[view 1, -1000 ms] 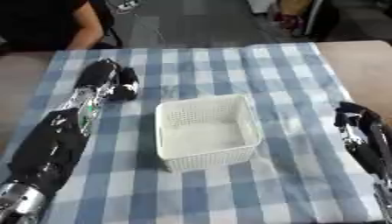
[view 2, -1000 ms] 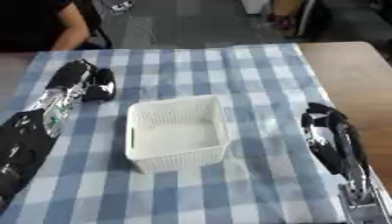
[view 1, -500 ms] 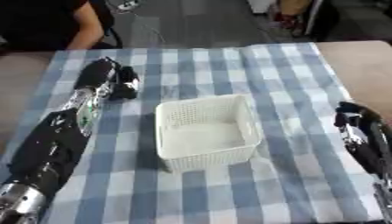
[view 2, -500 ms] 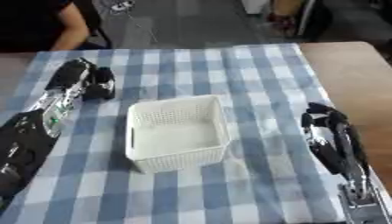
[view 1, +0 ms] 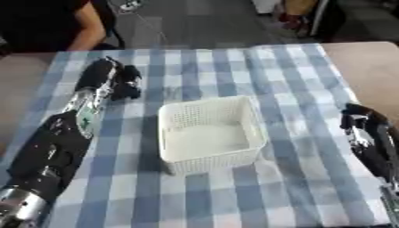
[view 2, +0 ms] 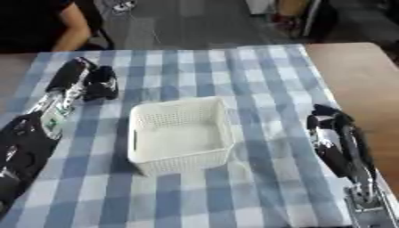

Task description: Pick up objects on the table and place them in the box.

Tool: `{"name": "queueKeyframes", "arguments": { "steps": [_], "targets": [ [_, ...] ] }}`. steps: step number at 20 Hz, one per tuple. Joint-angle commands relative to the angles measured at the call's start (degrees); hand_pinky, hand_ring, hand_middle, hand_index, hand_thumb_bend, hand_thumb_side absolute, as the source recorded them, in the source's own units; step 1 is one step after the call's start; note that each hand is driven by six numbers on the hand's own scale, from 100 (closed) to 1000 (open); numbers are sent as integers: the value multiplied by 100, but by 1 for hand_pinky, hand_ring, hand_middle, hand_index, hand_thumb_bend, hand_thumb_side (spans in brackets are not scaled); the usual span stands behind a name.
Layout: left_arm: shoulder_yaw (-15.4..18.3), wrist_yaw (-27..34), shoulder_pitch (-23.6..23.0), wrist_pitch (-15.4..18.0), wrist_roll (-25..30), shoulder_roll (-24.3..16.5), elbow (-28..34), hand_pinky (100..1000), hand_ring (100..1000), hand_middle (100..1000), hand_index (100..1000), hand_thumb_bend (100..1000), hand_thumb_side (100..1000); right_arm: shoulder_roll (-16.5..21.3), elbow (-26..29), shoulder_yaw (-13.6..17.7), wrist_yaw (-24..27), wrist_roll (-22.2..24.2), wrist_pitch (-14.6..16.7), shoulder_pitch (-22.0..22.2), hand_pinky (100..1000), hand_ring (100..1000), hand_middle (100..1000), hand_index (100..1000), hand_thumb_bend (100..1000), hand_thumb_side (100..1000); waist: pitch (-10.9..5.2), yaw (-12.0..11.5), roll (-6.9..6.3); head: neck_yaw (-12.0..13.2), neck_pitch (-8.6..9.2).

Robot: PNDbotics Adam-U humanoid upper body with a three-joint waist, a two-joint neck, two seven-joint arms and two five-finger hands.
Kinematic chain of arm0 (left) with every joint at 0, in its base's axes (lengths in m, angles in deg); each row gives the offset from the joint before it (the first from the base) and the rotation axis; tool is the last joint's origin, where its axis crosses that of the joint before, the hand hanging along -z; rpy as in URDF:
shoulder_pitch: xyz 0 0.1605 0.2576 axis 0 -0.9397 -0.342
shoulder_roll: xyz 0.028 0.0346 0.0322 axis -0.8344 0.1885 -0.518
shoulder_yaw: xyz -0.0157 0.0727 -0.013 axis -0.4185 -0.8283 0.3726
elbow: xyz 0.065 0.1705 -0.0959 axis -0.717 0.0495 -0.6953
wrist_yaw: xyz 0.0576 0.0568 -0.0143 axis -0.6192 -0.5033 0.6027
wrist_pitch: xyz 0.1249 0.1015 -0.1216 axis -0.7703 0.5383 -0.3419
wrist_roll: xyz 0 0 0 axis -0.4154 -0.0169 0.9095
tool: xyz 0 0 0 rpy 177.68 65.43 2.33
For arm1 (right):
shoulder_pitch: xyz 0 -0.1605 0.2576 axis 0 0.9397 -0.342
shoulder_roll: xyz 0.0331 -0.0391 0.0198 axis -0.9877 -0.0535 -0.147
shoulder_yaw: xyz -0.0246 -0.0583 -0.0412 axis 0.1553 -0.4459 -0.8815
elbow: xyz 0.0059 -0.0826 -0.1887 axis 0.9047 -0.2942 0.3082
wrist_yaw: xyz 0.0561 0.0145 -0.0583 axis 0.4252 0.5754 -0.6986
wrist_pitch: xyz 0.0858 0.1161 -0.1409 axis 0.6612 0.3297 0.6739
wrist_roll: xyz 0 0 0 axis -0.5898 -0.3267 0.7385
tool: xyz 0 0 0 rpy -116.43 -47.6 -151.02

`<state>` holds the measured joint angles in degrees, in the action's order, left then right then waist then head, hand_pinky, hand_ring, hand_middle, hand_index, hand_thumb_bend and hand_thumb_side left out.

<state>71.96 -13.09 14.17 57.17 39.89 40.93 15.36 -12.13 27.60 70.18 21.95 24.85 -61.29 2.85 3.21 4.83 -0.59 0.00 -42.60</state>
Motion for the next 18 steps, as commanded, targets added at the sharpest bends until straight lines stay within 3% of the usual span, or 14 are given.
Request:
{"name": "queueKeyframes", "arguments": {
  "steps": [1,9,18],
  "targets": [
    [-34,673,4,25,-33,-292,636,477,298,319,335,100,584,82,77,45,-9,-1,8,-36,717,592,707,831,275,762,-82,-8,-1,-11,12],
    [-520,1485,-304,139,232,-627,2353,482,301,313,336,100,583,95,77,42,-15,10,9,-44,717,592,707,831,273,762,-74,-20,-16,-32,17],
    [-1060,1547,-246,303,784,-847,3341,493,300,306,339,100,573,102,78,31,-22,30,13,-48,717,592,707,831,272,762,-87,3,-42,-23,28]
  ]
}}
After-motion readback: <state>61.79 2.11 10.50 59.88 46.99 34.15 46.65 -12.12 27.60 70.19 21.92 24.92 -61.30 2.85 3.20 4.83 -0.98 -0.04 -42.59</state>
